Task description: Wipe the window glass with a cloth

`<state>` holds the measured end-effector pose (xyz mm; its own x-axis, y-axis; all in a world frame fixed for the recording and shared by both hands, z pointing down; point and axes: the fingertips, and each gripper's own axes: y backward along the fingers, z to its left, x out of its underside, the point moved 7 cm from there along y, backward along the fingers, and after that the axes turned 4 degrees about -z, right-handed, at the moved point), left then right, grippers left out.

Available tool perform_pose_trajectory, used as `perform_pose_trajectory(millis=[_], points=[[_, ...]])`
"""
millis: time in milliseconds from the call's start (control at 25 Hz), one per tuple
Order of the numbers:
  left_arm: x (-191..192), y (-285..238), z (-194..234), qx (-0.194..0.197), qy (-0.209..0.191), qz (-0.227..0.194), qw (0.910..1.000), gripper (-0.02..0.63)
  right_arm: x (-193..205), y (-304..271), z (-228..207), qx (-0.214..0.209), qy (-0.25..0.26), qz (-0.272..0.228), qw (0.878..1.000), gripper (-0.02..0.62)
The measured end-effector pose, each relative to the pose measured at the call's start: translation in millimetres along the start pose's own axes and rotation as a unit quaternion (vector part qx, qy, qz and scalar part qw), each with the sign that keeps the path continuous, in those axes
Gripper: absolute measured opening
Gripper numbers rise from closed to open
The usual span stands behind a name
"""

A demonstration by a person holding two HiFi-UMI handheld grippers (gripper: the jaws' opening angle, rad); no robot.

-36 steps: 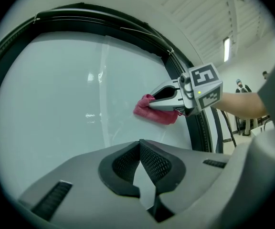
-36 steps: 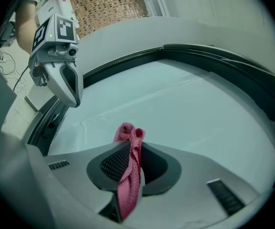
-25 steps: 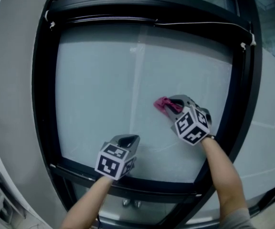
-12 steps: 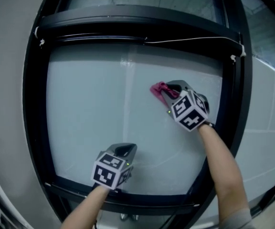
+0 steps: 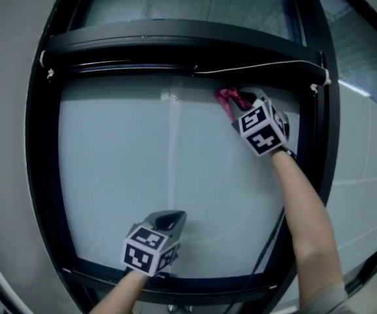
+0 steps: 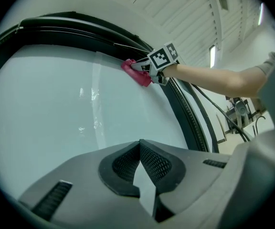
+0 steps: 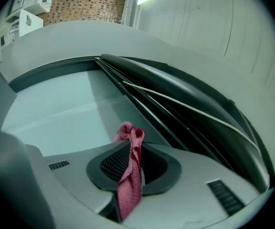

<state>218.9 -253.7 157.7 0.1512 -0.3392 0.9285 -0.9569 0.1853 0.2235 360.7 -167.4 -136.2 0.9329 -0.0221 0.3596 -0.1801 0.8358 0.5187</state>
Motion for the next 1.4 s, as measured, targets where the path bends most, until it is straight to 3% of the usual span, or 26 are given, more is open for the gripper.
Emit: perform_pose_trajectory(millis=[400,800,880,1080,1400], points=[[-9,-9,-11,0.013,-0.002,-0.020,0.9997,0.006,22,18,-34,0.082,0.008,0.008,0.997,0.055],[-14,-27,-37,0.002,0.011,-0.027,0.9996,0.006,61,45,-54,0.111,0.022,0.021,0.993,0.055],[-11,-30,-42,0.002,0.009,-0.025,0.9997,0.006,62,48,-46,0.083,0.034,0.007,0.996,0.055],[-9,-30,-45,-0.007,0.007,-0.016,0.9998,0.006,55,49,-11,-0.039,0.083,-0.008,0.996,0.055],[6,-28,-44,-0.016,0.013,-0.004,0.9998,0.006,68,67,33,-0.132,0.084,0.008,0.988,0.055]])
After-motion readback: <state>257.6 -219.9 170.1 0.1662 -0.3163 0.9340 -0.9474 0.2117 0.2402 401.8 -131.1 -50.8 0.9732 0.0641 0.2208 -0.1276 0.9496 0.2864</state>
